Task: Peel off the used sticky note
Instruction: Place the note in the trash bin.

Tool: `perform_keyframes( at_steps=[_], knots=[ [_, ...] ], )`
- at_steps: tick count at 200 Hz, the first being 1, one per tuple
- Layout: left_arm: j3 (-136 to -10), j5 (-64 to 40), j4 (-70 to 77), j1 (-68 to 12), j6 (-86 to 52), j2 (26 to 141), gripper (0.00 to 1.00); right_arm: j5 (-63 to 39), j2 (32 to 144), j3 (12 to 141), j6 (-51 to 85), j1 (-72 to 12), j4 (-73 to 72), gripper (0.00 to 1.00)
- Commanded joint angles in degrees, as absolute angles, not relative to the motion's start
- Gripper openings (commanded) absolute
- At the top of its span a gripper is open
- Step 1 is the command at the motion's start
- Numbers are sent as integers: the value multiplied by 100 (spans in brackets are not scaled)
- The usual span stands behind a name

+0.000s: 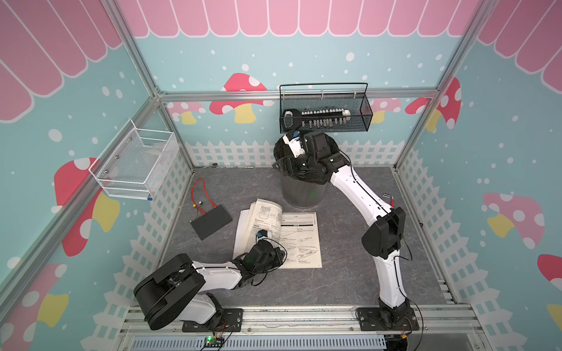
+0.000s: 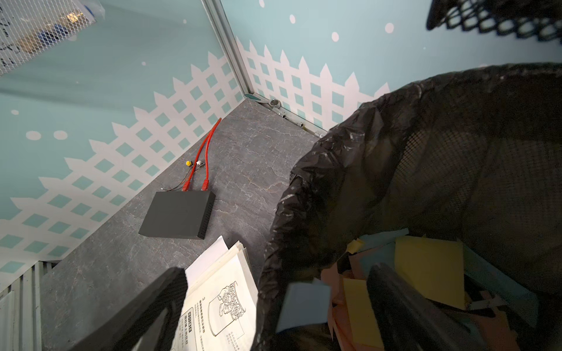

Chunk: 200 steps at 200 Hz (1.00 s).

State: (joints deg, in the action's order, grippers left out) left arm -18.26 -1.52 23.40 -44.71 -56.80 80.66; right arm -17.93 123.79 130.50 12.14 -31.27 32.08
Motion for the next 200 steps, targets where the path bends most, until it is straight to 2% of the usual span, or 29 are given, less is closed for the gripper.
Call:
perform_keyframes(
  at_steps=[1, 37, 80, 95, 117, 128, 145, 152, 164, 173, 200],
  knots=[
    [-1763, 24, 1855, -4447, -5581, 8131, 0, -977, 12174, 13268, 1009, -3143, 3322, 99],
    [-1775, 31, 1839, -4448, -5572, 8121, 0, 277, 11946, 13315, 1016, -3052, 3286, 99],
    [-1771, 34, 1828, -4447, -5572, 8117, 0, 4, 11400, 13193, 979, -3058, 3129, 99],
    [-1770, 47, 1824, -4447, -5572, 8106, 0, -148, 10931, 12706, 946, -3162, 2936, 99],
    [-1771, 74, 1838, -4447, -5581, 8113, 0, -119, 9732, 11097, 906, -3474, 2273, 96],
    [-1768, 71, 1854, -4447, -5581, 8117, 0, -204, 9152, 10028, 1064, -3621, 1839, 89],
    [-1775, 87, 1854, -4447, -5565, 8100, 0, -587, 8432, 8438, 1512, -3728, 1222, 70],
    [-1774, 87, 1853, -4447, -5557, 8089, 0, -667, 8162, 7805, 1758, -3746, 969, 54],
    [-1768, 99, 1846, -4447, -5550, 8061, 0, -840, 7849, 6806, 2164, -3777, 549, 19],
    [-1775, 110, 1830, -4447, -5546, 8035, 0, -973, 7733, 6139, 2419, -3792, 278, 1],
    [-1774, 173, 1735, -4447, -5528, 7939, 0, -1431, 7979, 4880, 3039, -3886, -576, 0]
  ],
)
